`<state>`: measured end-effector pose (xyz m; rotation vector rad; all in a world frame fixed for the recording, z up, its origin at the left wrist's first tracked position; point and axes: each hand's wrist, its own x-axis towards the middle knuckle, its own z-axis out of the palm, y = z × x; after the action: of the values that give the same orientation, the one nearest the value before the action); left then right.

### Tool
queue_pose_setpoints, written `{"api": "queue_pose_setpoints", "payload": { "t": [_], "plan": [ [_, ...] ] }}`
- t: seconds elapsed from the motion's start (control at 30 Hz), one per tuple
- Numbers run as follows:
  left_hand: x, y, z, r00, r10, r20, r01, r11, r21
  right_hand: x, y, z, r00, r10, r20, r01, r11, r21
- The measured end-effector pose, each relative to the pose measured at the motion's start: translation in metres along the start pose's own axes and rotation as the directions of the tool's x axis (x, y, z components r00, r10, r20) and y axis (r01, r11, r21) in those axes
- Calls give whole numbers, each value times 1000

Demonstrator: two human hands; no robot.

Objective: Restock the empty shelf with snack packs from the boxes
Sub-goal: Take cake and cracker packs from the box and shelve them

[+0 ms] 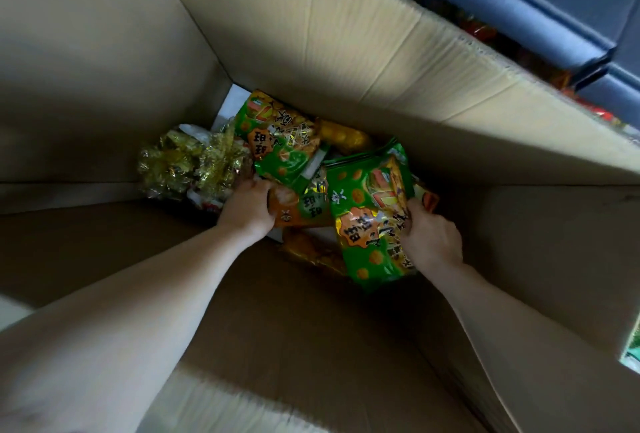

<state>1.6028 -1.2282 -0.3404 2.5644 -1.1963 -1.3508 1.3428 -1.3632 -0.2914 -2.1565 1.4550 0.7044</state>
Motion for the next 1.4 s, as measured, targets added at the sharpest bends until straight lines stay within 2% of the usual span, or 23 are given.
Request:
{"api": "queue_pose_setpoints", "payload": {
  "t": [0.13, 0.27, 0.33, 0.47, 0.53, 0.6, 0.7, 0.8, 0.87, 0.9, 0.97, 1.1, 1.17, 1.23, 1.3, 1.4],
  "plan": [
    [0, -9, 2, 1000, 1, -14, -1, 1000, 23, 0, 3, 8, 998, 56, 5, -56, 998, -13],
    [8, -23, 1, 965, 18, -260, 12, 994, 112, 9, -2, 19, 1000, 26, -5, -26, 1000, -7],
    [20, -31, -4, 936, -46, -349, 82, 993, 88, 16, -7, 28, 1000, 11, -5, -11, 1000, 2],
    [46, -46, -16, 931, -287, -226, 280, 958, -63, 29, -23, 55, 1000, -7, -1, 7, 1000, 17],
    [52, -53, -20, 911, -352, -216, 356, 934, -20, 32, -32, 68, 1000, -15, -22, 16, 1000, 22],
    [54, -56, -25, 900, -358, -248, 388, 918, 81, 31, -43, 74, 996, -41, -85, 43, 999, 28],
    [50, -50, -35, 923, -297, -244, 328, 940, 96, 26, -61, 70, 980, -134, -146, 140, 989, 36],
    [40, -39, -49, 965, -208, -160, 222, 972, 75, 21, -83, 55, 979, -187, -78, 194, 977, 90],
    [30, -35, -57, 989, -133, -57, 130, 990, -53, 18, -96, 41, 977, -211, -43, 215, 969, 123],
    [24, -34, -62, 993, -117, 2, 115, 972, -204, 15, -102, 33, 975, -218, -31, 220, 966, 138],
    [9, -26, -76, 992, -108, 66, 127, 856, -502, 11, -110, 17, 970, -240, -36, 242, 954, 174],
    [-17, -6, -114, 967, -255, 24, 163, 540, -826, 3, -116, -15, 965, -253, -76, 264, 925, 274],
    [-27, 3, -130, 953, -291, 87, 207, 410, -888, 1, -115, -32, 965, -253, -72, 262, 907, 330],
    [-38, 13, -140, 953, -250, 173, 252, 333, -909, 0, -114, -50, 952, -307, -8, 291, 895, 339],
    [-48, 25, -149, 953, -218, 209, 268, 292, -918, -3, -111, -64, 920, -379, 99, 331, 887, 323],
    [-60, 39, -157, 956, -189, 225, 271, 276, -922, -12, -106, -77, 903, -389, 181, 298, 872, 390]
  ]
}}
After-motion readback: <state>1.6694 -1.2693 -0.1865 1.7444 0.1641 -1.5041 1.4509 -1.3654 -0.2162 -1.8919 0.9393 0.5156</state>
